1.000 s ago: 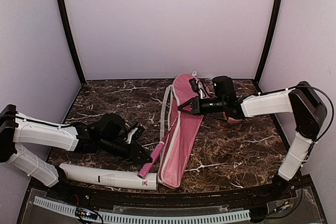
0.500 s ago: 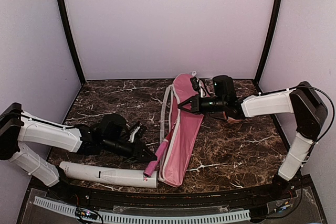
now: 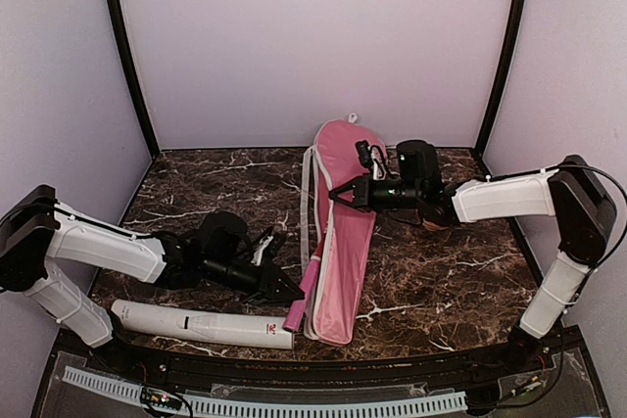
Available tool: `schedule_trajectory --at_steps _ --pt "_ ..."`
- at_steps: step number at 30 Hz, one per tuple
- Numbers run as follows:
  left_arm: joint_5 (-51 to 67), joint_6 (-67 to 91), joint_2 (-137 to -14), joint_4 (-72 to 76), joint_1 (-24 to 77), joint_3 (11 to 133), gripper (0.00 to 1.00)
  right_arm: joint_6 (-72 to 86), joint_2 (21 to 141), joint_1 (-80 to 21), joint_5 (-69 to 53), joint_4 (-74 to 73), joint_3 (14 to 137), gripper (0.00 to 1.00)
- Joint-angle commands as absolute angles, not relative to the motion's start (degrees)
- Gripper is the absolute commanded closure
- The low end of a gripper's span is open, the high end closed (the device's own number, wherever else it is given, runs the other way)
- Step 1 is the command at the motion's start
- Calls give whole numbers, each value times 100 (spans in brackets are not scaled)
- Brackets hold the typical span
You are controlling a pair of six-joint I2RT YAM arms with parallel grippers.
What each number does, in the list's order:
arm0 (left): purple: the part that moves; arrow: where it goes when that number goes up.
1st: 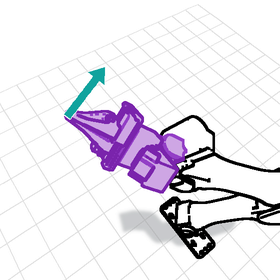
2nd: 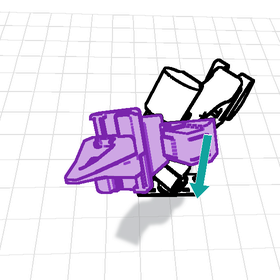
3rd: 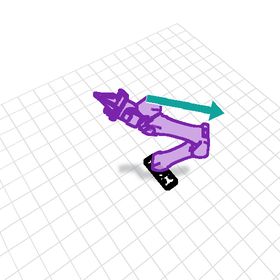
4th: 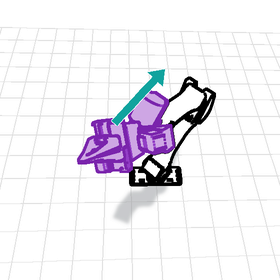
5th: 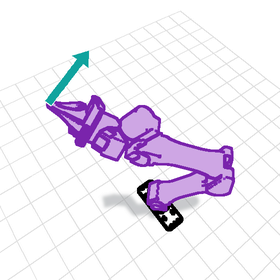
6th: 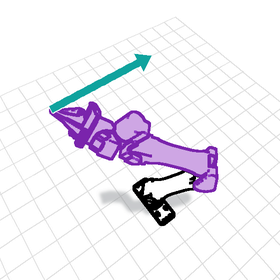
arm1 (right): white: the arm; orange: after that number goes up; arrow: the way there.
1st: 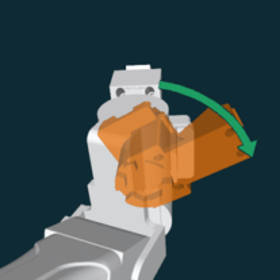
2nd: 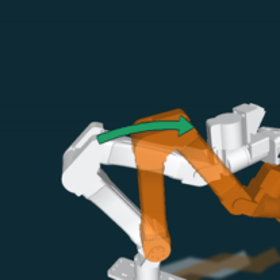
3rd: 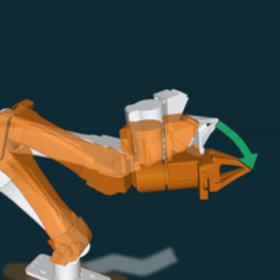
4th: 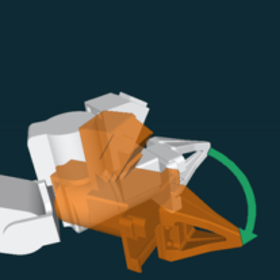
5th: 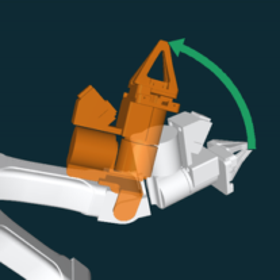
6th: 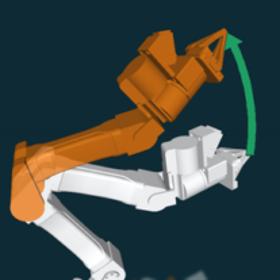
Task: Pack up the badminton gear
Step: Adjust the racket in the racket bag.
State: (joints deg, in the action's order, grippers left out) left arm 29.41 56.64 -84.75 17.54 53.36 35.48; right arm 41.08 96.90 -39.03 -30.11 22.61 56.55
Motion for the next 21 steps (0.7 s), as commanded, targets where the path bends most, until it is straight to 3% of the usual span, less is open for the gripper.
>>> schedule_trajectory --at_steps 1,6,11,16,18,21 --pt "2680 5582 -8476 2250 5341 3814 100 4237 9693 -4111 -2738 2257 5740 100" --pt "2613 5508 -8604 2211 5391 3855 100 4059 9973 -4111 -2082 1843 5704 100" --pt "2590 5486 -8767 2237 5455 3876 100 3926 10104 -4118 -1607 1257 5795 82" --pt "2566 5487 -8860 2279 5489 3858 100 3820 9817 -4254 -955 434 5884 53" --pt "2575 5485 -8888 2314 5500 3850 100 3830 9636 -4382 -567 -118 5938 48" --pt "2600 5484 -8926 2351 5517 3858 100 4054 9386 -4688 -87 -735 5924 48"
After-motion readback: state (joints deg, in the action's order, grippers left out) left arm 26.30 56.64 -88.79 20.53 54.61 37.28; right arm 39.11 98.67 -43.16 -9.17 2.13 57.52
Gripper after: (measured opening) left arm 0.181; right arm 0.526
